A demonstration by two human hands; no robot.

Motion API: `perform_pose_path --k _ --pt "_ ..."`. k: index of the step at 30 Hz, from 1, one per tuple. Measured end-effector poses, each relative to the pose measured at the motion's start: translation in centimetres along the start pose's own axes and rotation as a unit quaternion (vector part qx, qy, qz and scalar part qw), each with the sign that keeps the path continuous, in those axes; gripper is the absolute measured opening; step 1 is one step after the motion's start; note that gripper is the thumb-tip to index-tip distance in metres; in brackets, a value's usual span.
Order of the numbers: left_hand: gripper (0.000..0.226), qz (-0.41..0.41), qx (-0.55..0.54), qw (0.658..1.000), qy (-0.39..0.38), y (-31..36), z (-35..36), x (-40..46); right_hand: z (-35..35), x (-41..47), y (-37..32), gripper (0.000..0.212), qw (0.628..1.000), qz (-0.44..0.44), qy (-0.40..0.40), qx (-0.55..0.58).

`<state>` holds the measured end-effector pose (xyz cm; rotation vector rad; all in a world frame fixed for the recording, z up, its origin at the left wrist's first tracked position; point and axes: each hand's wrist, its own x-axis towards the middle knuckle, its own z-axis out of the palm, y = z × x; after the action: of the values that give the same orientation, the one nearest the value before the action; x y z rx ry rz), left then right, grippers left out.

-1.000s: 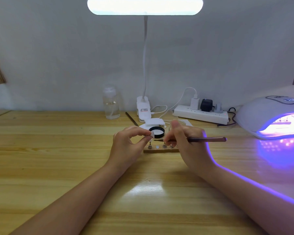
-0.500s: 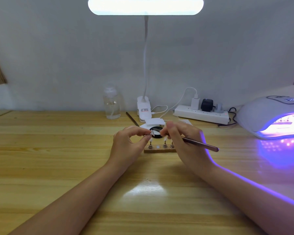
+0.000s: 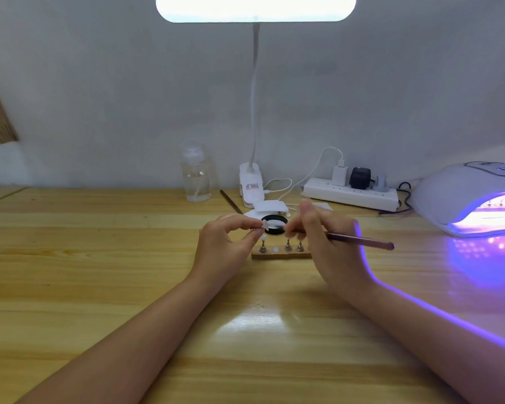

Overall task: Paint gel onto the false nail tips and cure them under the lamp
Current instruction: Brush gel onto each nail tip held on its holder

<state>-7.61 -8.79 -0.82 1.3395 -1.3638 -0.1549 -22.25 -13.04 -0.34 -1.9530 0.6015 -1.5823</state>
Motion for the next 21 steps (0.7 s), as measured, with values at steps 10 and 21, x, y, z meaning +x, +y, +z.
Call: perform_pose_path --k 10,21 --pt "0.015 -0.017 -0.016 1.0 0.011 -0.18 -0.04 -0.04 -0.01 -0.21 -0.05 0.04 0.999 0.04 0.018 0.028" --pt "0.022 -0.003 -0.024 1.0 0.012 -0.26 0.01 -0.08 -0.47 -0.09 -0.38 0.034 0.999 0.035 0.014 -0.022"
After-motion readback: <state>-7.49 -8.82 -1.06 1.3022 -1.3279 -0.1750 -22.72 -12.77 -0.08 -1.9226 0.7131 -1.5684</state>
